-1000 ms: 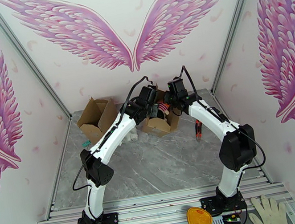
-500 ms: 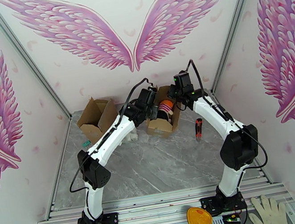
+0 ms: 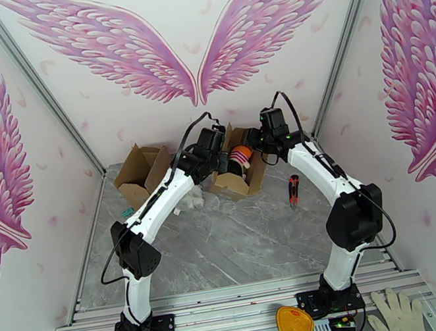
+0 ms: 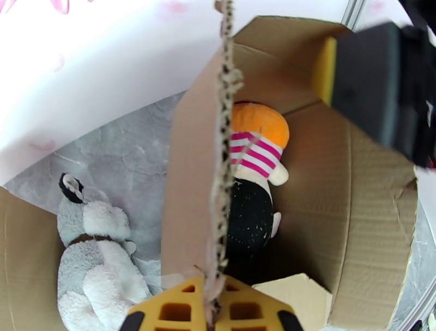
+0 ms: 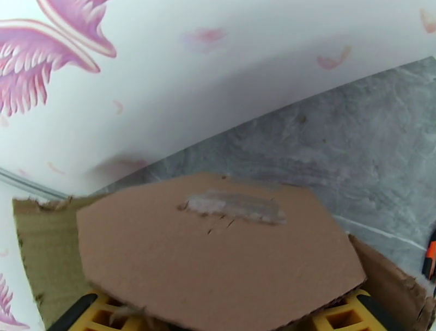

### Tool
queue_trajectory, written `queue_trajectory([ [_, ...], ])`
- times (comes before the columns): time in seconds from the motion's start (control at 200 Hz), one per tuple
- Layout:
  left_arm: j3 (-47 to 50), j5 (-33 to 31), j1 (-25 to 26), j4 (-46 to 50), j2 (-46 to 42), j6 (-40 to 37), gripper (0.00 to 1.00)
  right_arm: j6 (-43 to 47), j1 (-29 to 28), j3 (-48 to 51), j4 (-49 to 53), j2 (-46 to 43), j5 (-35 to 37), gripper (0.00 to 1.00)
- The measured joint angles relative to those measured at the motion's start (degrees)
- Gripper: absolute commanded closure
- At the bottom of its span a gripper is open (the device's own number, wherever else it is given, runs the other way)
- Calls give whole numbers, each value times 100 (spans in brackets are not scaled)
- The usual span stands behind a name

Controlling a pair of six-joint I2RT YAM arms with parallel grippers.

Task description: Unpack the express box

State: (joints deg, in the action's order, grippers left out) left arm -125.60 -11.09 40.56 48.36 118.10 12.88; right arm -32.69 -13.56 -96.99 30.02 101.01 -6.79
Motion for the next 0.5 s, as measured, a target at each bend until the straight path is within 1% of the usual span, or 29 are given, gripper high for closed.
queue_trajectory([
  [0.155, 0, 138, -164, 0, 0, 44, 100, 601, -199, 557, -74, -448, -621, 39],
  [0.24, 0, 190, -232, -4, 0, 37, 100, 946, -306, 833, -74, -616, -940, 38],
  [0.345, 0, 299, -271, 0, 0, -35, 100, 1366, -400, 1032, -52, -654, -1309, 36],
  [0.5, -2, 485, -271, 2, 0, -181, 100, 1904, -420, 1108, 79, -595, -1672, 33],
])
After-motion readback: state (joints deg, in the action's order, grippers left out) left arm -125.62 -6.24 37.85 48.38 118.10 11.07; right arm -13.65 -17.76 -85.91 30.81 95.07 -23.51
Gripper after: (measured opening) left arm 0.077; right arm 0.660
